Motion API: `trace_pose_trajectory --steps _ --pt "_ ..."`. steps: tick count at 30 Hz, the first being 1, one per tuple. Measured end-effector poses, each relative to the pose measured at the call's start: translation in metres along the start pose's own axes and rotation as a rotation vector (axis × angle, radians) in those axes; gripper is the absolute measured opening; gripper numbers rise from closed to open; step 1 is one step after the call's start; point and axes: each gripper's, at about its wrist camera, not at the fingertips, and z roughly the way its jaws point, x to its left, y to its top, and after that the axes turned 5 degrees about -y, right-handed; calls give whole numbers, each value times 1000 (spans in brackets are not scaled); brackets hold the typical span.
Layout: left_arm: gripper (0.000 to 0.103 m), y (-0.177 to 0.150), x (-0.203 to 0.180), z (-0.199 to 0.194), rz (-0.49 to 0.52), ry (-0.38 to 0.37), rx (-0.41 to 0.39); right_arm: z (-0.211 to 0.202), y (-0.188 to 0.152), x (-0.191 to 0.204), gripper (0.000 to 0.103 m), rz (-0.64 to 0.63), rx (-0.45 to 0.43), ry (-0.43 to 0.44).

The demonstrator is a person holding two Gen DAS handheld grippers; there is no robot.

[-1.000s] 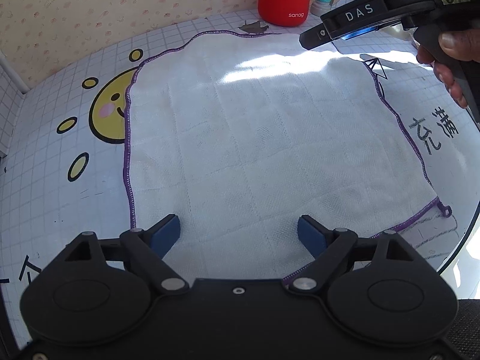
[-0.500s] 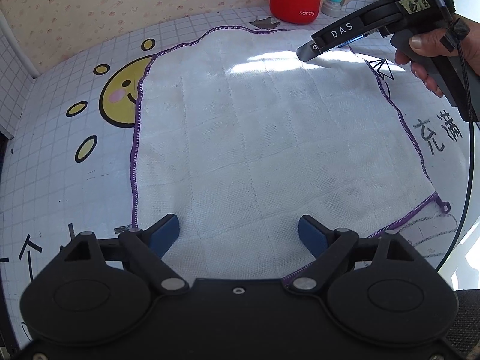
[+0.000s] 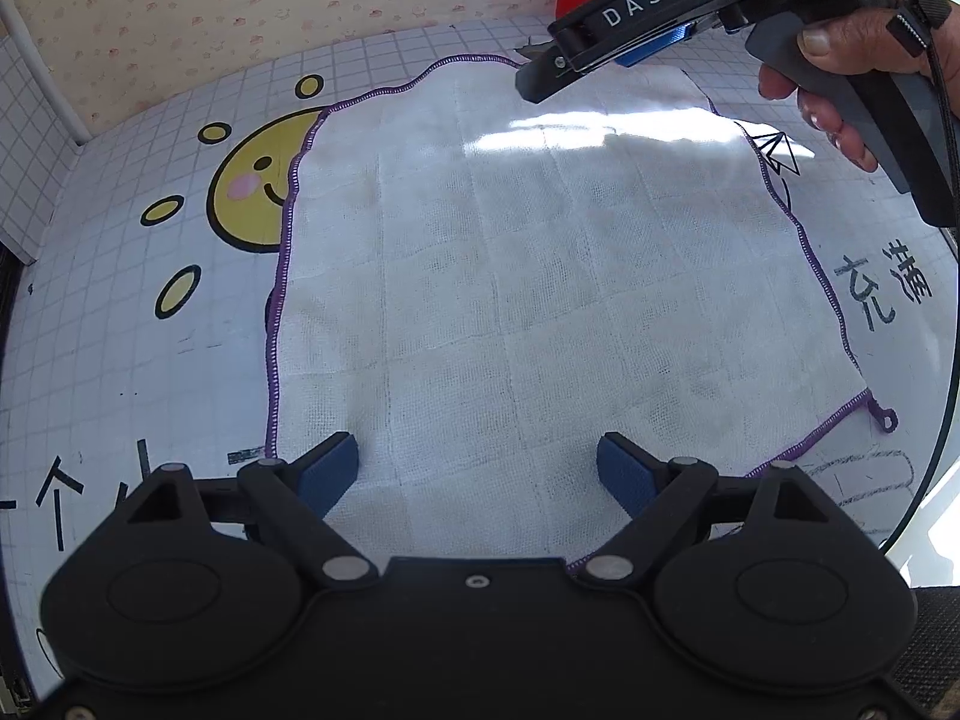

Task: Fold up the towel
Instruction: 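Move the open right gripper across the towel toward its opposite edge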

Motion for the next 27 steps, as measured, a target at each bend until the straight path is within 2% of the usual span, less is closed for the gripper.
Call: trace_pose_trajectory --steps 8,17,27 --pt "88 7 4 -1 -20 -11 2 27 25 45 83 -97 3 156" --pt "88 5 5 4 -13 -4 16 32 30 81 83 -139 1 284" --pt "88 3 9 4 -29 -2 3 60 44 111 84 -201 47 330"
